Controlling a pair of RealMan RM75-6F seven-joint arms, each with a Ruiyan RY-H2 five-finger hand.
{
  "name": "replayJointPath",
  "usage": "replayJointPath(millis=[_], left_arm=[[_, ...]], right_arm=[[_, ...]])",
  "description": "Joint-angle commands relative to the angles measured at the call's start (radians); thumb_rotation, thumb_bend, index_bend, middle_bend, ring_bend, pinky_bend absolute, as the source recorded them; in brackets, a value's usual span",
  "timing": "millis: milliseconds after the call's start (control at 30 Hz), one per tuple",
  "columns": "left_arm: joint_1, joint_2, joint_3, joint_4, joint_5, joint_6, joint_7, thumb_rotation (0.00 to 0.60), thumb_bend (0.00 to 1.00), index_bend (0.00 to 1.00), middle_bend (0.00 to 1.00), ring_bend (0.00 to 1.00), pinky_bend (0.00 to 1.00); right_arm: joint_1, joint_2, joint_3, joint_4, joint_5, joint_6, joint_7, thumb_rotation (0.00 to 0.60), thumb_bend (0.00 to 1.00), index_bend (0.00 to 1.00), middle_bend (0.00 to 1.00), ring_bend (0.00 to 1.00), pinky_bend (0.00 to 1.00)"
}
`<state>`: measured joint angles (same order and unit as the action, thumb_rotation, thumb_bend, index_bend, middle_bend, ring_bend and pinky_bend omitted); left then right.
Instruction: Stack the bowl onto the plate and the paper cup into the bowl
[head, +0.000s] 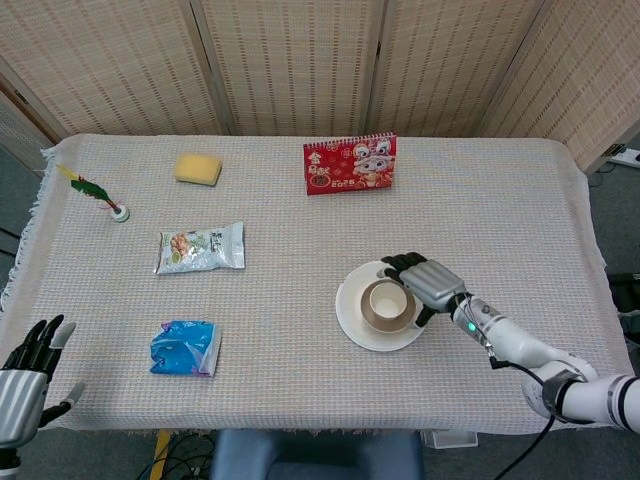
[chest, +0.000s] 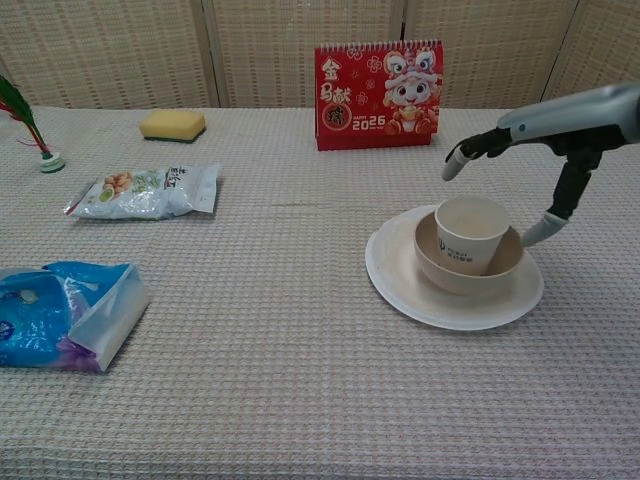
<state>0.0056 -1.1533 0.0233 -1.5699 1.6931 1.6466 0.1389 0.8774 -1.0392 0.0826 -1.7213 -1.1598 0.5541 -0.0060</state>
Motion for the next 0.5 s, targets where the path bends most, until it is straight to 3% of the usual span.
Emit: replayJointPath(millis=[33, 300, 500], left_arm=[[0.000, -0.001, 0.000, -0.001, 0.001, 0.001, 0.004, 0.600, 0.28, 0.00, 0.07, 0.01, 0.28], [-0.001, -0.005, 0.000, -0.005, 0.007, 0.002, 0.016, 0.600, 0.28, 0.00, 0.07, 0.01, 0.29], [0.001, 0.000, 0.003, -0.011, 0.013, 0.007, 0.008, 0.600, 0.28, 0.00, 0.07, 0.01, 0.28]], right_arm=[[-0.022, 0.040, 0.011, -0.035, -0.023, 0.031, 0.025, 0.600, 0.10, 0.12, 0.00, 0.00, 0.00], [-0.144, 0.203, 0.027, -0.163, -0.203, 0.181, 0.197, 0.600, 0.09, 0.11, 0.00, 0.00, 0.00], [-0.323, 0.207, -0.057, -0.130, -0.493, 0.485, 0.317, 0.600, 0.09, 0.11, 0.00, 0.00, 0.00]])
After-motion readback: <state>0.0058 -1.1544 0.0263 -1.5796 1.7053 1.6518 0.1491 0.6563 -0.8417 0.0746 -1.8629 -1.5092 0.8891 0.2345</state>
